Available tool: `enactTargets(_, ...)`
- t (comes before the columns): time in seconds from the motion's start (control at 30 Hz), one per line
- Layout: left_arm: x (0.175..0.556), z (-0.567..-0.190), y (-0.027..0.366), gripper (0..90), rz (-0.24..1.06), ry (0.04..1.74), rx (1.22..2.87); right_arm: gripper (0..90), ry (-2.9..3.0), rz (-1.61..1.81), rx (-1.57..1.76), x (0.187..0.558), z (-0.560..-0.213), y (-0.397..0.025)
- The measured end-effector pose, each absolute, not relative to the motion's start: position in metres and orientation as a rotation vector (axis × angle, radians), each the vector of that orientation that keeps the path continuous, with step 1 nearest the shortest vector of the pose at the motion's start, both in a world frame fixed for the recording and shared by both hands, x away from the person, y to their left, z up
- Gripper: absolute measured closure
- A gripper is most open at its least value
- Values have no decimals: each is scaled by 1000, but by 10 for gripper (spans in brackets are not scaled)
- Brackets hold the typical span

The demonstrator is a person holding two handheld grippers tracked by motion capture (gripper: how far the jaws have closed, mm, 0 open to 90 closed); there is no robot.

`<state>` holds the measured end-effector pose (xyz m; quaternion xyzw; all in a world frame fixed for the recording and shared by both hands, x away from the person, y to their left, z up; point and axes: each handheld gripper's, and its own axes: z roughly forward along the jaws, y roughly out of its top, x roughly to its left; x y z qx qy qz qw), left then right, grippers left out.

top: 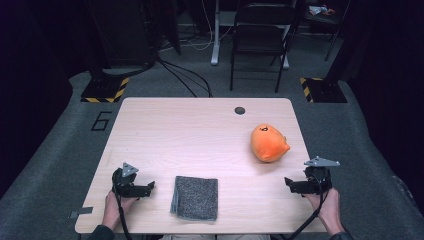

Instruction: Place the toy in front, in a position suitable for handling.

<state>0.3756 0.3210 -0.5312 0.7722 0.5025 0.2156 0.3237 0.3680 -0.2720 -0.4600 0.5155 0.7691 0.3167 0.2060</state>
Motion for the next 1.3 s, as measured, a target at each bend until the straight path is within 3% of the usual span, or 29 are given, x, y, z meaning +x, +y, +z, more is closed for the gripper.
enactTargets(0.87, 376, -531, 321, 0, 566, 1318, 2026, 35, 2096, 949, 1468, 419, -426, -253)
enactTargets(1.3, 376, -531, 321, 0, 565, 1317, 2026, 78, 2084, 972, 1504, 457, -431, -229)
